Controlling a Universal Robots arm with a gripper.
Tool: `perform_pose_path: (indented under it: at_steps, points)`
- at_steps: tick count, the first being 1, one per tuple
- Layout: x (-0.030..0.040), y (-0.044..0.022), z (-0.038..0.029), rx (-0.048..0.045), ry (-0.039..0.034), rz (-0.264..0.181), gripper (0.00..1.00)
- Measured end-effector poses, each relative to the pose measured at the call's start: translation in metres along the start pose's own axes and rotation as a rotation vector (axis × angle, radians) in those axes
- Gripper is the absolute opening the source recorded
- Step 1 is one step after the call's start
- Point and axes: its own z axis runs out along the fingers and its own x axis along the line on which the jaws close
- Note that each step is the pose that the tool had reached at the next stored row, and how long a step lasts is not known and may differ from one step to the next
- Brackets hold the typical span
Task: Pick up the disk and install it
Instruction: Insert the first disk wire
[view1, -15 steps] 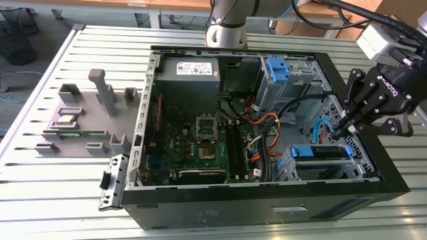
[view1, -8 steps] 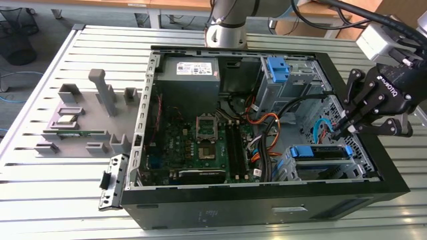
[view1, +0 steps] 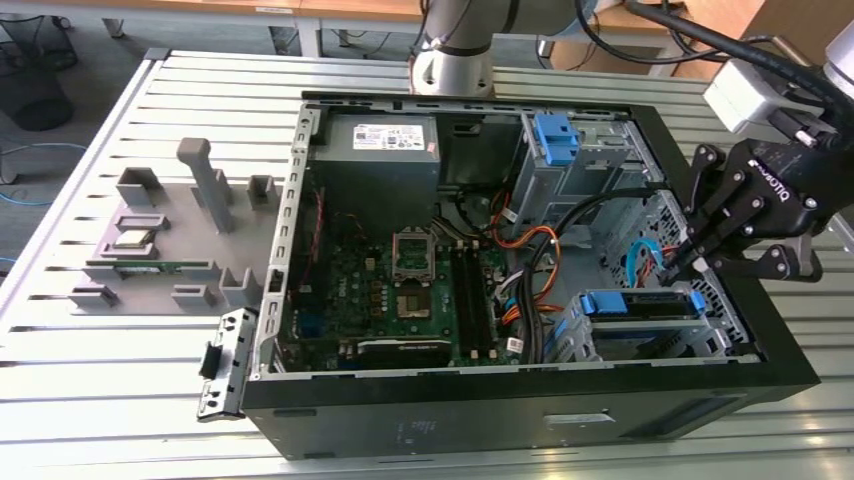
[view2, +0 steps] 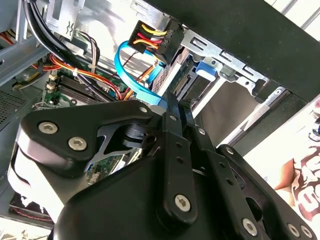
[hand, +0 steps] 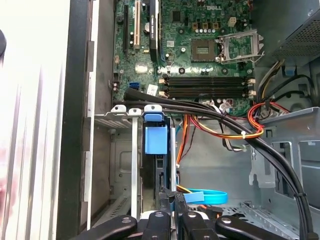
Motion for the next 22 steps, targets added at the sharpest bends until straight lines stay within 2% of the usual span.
perform_pose_path:
  at_steps: [9,14,20,22]
  points:
    - [0.0007,0.0048,0.0045,0.0451,0.0017,-0.017,0.16]
    - [0.0008,0.0181,0.0066,0.0663,0.0016,-0.017,0.16]
    - [0.0009,0.025,0.0092,0.1107,0.0016,-0.019,0.16]
    - [0.001,0.0261,0.0094,0.114,0.0018,-0.02,0.16]
